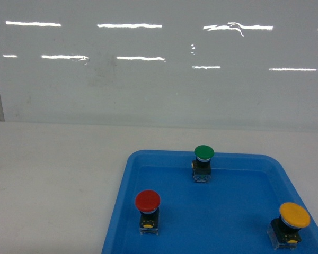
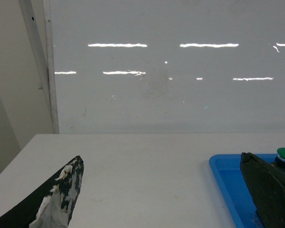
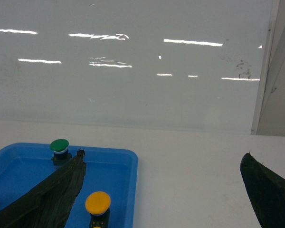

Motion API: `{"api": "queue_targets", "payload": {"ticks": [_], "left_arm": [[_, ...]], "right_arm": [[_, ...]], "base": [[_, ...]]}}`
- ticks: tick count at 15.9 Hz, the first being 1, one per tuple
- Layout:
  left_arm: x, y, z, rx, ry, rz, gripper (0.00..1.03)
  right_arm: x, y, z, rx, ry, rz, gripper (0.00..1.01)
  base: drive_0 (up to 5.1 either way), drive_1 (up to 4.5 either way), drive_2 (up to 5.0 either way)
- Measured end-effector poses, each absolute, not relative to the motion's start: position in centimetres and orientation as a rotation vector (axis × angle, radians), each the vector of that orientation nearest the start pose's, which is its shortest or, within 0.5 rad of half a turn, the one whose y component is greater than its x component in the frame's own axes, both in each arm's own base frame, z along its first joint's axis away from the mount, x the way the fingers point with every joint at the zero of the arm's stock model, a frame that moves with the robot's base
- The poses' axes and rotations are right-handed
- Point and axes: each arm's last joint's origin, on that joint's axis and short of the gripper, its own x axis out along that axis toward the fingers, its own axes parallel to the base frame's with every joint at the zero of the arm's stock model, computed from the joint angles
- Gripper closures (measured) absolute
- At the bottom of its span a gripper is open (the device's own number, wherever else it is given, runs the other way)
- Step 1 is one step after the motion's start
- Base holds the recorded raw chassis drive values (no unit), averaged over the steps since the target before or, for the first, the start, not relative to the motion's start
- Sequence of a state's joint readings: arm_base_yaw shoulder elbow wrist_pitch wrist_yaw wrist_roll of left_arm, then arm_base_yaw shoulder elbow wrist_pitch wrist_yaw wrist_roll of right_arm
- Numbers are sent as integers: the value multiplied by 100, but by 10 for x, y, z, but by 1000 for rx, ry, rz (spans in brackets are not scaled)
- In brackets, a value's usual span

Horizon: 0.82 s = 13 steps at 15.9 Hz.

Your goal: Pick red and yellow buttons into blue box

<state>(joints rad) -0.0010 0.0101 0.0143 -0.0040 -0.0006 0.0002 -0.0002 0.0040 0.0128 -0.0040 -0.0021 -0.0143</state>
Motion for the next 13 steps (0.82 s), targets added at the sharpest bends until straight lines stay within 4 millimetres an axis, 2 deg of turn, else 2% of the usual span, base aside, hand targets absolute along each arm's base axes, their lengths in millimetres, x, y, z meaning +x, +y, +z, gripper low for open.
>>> {"api": "queue_targets", "payload": {"ticks": [12, 13], "left_arm": [[97, 0, 167, 0, 0, 0, 5], [96, -11, 168, 7, -21, -15, 5]], "right_arm": [[97, 0, 167, -15, -5, 1, 3], [100, -3, 172, -16, -47, 16, 3]], "base": [[0, 0, 0], [0, 0, 0]]}}
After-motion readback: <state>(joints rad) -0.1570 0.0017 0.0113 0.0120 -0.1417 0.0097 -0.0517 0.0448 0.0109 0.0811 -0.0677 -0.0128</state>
